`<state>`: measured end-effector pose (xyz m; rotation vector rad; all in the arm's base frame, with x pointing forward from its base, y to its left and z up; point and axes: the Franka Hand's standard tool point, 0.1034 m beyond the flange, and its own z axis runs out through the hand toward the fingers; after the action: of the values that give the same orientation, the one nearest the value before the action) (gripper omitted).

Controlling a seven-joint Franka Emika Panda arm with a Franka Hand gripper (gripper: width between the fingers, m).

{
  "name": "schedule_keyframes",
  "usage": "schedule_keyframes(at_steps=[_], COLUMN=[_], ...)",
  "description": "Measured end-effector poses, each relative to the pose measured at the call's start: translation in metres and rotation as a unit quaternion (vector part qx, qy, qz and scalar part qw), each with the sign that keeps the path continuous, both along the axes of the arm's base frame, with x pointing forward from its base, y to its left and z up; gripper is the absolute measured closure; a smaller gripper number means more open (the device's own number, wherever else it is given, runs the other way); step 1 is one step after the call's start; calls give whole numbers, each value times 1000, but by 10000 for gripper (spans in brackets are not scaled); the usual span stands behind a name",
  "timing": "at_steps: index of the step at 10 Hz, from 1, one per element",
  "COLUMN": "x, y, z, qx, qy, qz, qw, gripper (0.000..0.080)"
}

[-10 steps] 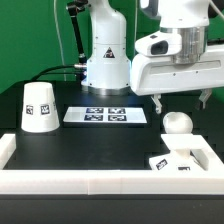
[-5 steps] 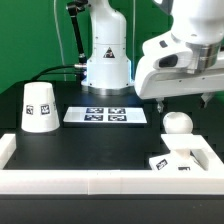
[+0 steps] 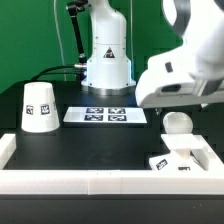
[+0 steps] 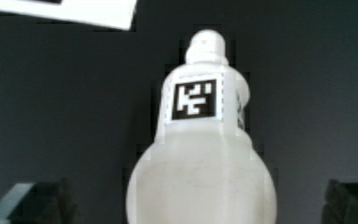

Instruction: Assemble lamp

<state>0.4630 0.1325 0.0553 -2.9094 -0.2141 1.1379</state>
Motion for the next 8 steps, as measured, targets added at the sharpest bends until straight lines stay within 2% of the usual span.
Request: schedule_keyframes(at_steps=[4, 8], x=[0, -9], y=[1, 0], z=[-10, -29], qx=[0, -1], qy=[2, -4], qz=[1, -1], qw=[1000, 1000], gripper=[101, 101])
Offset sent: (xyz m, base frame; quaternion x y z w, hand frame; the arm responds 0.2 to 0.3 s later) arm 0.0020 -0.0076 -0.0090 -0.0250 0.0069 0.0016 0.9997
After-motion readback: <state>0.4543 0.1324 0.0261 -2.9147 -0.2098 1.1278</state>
